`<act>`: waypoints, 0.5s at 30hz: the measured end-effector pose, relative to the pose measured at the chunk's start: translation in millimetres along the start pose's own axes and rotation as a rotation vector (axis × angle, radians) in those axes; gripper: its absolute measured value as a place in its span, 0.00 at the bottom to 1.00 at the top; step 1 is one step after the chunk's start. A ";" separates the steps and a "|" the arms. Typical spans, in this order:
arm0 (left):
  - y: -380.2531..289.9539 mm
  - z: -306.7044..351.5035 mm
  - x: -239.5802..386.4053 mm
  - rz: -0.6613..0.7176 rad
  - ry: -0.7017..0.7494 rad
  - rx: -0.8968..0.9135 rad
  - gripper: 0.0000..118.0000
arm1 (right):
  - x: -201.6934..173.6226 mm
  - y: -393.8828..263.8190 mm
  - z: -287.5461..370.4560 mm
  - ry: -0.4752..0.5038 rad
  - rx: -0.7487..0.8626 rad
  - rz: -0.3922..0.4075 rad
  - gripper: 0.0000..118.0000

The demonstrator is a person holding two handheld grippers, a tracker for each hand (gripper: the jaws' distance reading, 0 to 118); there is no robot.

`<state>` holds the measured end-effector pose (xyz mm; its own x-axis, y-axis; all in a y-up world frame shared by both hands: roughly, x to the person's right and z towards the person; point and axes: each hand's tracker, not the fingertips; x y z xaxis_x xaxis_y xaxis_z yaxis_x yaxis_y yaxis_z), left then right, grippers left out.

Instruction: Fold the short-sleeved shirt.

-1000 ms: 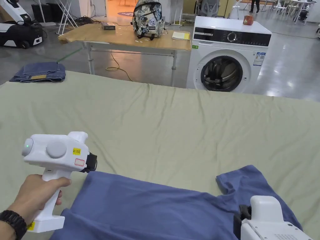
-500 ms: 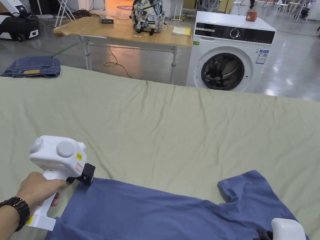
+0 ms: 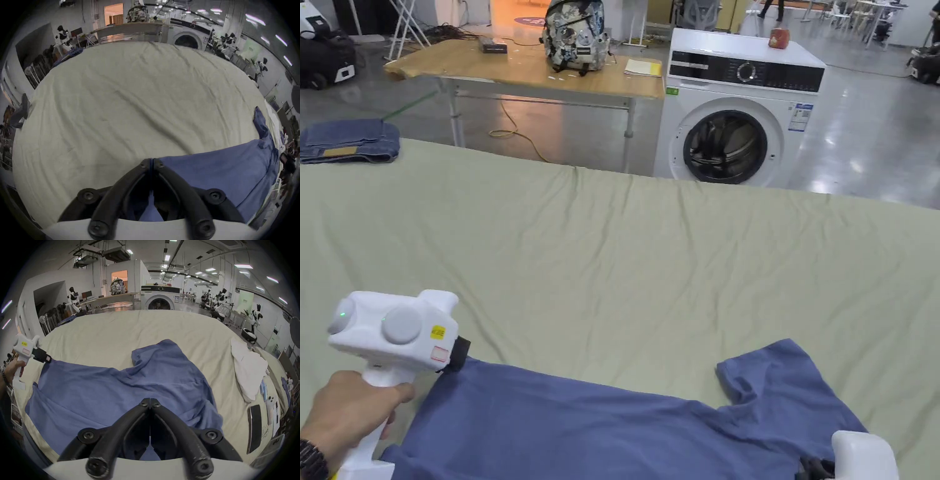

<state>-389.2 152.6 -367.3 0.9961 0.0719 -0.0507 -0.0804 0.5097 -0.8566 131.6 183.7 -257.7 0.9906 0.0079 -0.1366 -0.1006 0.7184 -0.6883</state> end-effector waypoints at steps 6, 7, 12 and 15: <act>-12.8 34.7 13.3 -0.013 -0.026 0.065 0.00 | 46.3 41.5 -15.2 -0.053 0.000 -0.024 0.00; -14.3 38.8 13.3 -0.008 -0.032 0.073 0.00 | 54.1 53.2 -23.1 -0.070 -0.008 -0.018 0.00; -20.4 55.2 14.0 0.017 -0.024 0.112 0.00 | 81.5 102.0 -76.5 -0.084 -0.126 0.045 0.12; -24.7 59.3 13.0 0.032 -0.019 0.124 0.00 | 94.3 123.0 -115.4 -0.101 -0.206 0.046 0.50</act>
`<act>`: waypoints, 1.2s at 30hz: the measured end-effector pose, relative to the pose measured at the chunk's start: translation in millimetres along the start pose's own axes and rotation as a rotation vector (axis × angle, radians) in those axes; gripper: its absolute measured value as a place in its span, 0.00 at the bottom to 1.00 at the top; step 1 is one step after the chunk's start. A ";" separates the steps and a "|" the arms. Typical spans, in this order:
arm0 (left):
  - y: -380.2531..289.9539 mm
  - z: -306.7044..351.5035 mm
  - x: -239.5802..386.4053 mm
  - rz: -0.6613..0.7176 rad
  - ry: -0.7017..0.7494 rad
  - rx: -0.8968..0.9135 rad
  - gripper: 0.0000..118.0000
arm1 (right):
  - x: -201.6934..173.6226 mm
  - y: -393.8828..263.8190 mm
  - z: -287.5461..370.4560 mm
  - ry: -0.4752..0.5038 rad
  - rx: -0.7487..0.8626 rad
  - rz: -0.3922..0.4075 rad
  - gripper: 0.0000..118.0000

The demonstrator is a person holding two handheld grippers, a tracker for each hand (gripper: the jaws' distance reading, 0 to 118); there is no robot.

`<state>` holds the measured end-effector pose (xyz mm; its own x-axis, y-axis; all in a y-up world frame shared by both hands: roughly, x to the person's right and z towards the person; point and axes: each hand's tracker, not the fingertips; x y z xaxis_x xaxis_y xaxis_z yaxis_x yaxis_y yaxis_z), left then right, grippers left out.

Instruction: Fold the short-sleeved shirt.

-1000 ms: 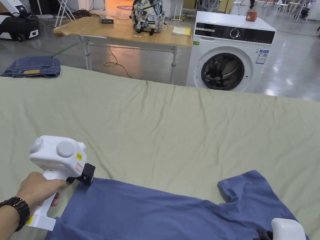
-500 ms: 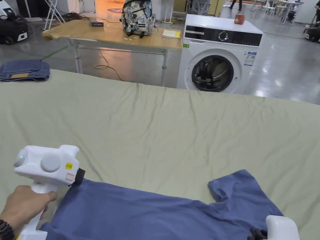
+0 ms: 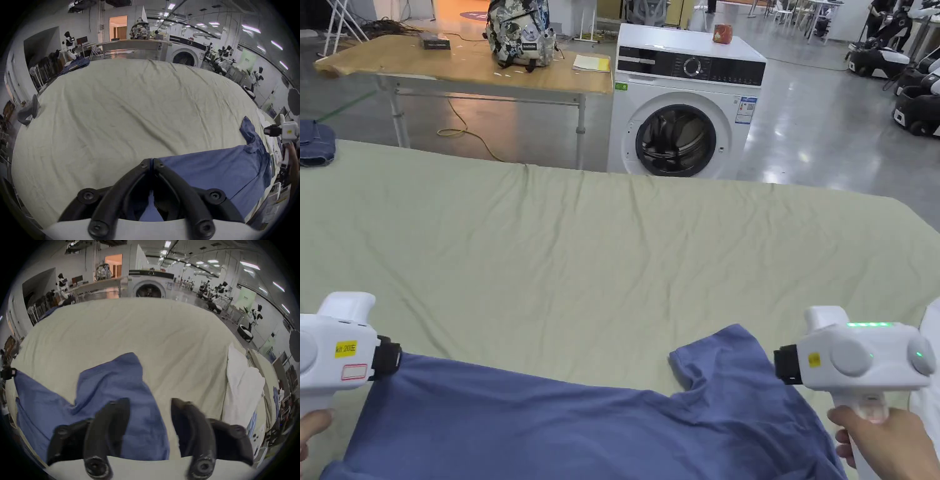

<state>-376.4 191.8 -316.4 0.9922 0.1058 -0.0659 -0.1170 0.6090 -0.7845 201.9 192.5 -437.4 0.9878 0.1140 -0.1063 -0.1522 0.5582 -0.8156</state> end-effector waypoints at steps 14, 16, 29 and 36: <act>-14.5 4.3 15.3 0.001 -0.018 -0.017 0.00 | 8.2 3.8 -75.6 0.107 -0.189 -0.119 0.32; -15.4 4.2 15.9 -0.005 -0.015 -0.020 0.00 | 1.6 1.3 -75.5 0.064 -0.172 -0.066 0.04; -15.9 23.8 5.8 0.007 -0.013 0.017 0.00 | 11.2 -10.5 13.5 0.123 0.020 -0.105 0.00; -27.8 71.2 1.8 0.001 -0.027 0.082 0.00 | 21.1 -52.7 103.6 0.160 0.098 -0.132 0.00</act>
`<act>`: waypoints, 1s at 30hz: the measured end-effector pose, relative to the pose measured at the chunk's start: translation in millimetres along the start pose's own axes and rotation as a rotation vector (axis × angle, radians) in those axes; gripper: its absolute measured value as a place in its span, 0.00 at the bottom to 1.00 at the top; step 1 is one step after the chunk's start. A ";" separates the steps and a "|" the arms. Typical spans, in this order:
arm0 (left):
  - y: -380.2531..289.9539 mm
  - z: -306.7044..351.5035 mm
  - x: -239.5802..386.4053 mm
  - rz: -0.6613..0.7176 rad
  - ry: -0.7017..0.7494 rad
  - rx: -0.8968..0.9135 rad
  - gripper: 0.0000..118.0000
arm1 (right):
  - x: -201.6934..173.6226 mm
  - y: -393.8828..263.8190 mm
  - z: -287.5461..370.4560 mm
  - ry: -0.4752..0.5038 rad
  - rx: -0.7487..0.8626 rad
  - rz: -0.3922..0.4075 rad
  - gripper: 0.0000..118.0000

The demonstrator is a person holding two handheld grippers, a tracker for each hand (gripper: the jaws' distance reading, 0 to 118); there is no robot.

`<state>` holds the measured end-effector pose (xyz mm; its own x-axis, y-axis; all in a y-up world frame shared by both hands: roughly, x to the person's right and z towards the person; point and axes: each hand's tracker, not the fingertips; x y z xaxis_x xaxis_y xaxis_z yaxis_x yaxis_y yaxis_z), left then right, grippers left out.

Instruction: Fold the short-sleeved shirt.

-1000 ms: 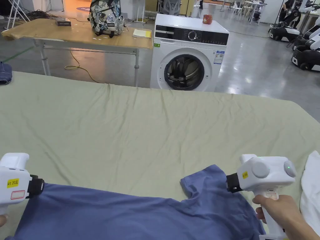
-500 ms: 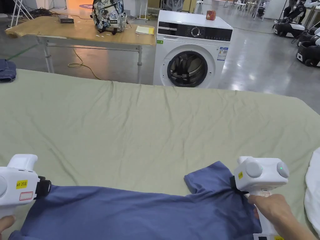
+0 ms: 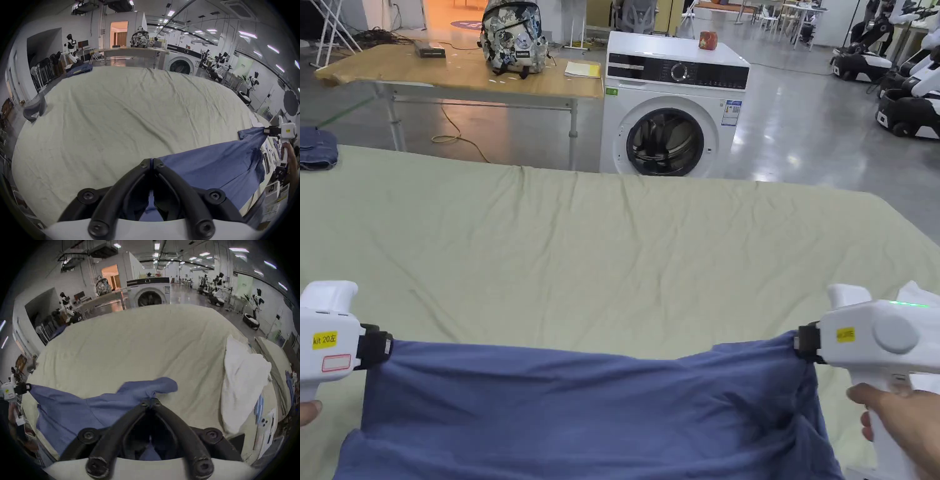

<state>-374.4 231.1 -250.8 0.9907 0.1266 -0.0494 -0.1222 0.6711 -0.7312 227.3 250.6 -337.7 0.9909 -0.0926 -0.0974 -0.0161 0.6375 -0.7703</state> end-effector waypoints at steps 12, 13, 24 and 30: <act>-68.5 71.8 -7.4 -0.036 -0.013 0.018 0.00 | 7.5 -98.8 94.5 -0.054 0.030 0.075 0.00; -78.0 73.5 -6.4 -0.038 -0.012 0.004 0.00 | 6.6 -109.4 95.2 -0.067 0.019 0.088 0.00; -167.6 59.1 -15.5 -0.029 -0.002 -0.171 0.00 | 9.5 -197.7 71.0 -0.139 -0.167 0.170 0.00; -178.8 37.3 -22.7 -0.071 0.037 -0.233 0.00 | 17.8 -207.8 45.4 -0.157 -0.215 0.177 0.00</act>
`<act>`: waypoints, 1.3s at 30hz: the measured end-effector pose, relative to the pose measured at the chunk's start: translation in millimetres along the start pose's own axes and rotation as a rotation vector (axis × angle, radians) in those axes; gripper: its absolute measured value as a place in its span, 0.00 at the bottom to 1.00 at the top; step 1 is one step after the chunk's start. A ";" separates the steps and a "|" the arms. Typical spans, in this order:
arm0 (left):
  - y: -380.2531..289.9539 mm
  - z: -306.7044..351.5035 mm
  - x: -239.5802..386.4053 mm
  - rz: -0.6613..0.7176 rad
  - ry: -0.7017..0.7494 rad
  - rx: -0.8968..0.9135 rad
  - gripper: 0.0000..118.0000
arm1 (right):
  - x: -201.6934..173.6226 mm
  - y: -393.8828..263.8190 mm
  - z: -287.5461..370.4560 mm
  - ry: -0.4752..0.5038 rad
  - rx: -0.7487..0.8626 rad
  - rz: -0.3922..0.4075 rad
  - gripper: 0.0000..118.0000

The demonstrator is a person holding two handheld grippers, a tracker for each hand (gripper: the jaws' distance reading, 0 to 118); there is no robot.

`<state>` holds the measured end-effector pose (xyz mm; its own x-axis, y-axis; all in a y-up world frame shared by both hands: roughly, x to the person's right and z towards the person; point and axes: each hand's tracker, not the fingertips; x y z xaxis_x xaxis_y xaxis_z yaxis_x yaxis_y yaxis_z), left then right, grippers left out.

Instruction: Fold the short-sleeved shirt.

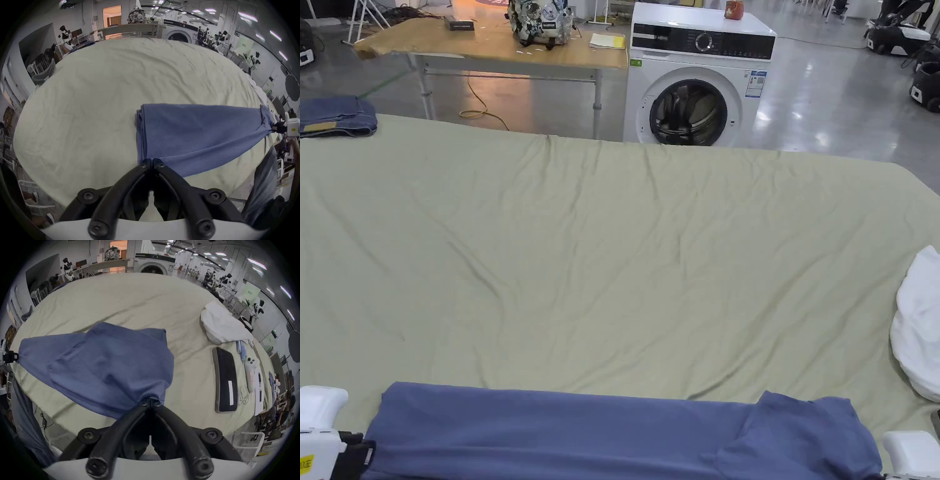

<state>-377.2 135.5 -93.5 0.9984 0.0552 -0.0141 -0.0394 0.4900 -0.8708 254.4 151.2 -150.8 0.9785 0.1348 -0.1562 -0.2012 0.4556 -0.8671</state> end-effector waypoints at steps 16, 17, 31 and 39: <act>20.6 20.7 17.3 0.073 -0.022 0.190 0.34 | -2.9 22.2 17.7 -0.125 0.096 -0.006 0.52; 28.5 26.4 22.5 0.059 -0.033 0.227 0.34 | -8.5 28.1 30.2 -0.120 0.134 -0.034 0.52; 92.4 63.0 112.1 -0.048 0.120 0.747 0.01 | -115.9 80.0 83.9 -0.047 0.853 -0.128 0.03; 86.7 79.5 127.3 -0.073 0.183 0.881 0.00 | -141.4 91.6 76.0 -0.048 0.936 -0.174 0.00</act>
<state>-256.9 254.2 -131.8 0.9876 -0.1045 -0.1171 0.0822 0.9800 -0.1813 94.1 240.7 -172.2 0.9994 0.0253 -0.0234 -0.0284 0.9893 -0.1431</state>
